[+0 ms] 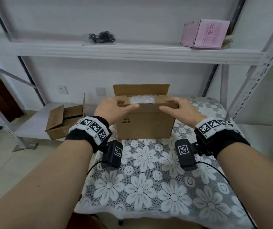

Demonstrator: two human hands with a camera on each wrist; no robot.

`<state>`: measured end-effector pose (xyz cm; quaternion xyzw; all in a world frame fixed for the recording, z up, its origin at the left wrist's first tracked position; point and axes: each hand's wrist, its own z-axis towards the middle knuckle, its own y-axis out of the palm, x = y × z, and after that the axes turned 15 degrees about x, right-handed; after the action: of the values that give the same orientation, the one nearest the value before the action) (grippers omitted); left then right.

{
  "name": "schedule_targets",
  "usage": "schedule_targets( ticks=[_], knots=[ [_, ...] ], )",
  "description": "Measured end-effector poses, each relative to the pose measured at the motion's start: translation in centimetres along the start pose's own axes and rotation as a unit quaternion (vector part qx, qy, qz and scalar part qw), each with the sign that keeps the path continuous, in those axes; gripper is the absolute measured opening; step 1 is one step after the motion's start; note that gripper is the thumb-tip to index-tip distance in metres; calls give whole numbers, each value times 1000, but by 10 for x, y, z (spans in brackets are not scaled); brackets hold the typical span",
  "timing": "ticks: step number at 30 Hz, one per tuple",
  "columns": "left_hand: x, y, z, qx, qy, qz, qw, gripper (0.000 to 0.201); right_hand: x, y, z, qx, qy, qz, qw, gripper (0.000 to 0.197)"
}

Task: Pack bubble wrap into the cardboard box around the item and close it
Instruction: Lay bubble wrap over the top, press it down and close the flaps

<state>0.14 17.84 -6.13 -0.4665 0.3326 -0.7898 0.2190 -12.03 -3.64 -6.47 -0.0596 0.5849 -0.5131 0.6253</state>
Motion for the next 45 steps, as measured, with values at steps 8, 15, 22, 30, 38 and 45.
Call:
schedule_targets(
  ticks=[8,15,22,30,38,45],
  knots=[
    [-10,20,-7,160,-99,-55,981,59,9,17,3,126,39,100,986,47],
    [-6,29,-2,189,-136,-51,971,61,4,23,10,168,64,98,979,37],
    [2,36,-4,212,-150,-57,964,62,0,33,3,172,37,16,984,55],
    [5,49,-8,228,33,106,967,44,0,38,-4,161,-89,-136,974,47],
    [11,57,-14,166,182,155,957,23,0,52,-4,175,-205,-201,942,26],
    [21,45,-3,134,179,201,954,26,-9,43,2,145,-201,-240,939,27]
  ],
)
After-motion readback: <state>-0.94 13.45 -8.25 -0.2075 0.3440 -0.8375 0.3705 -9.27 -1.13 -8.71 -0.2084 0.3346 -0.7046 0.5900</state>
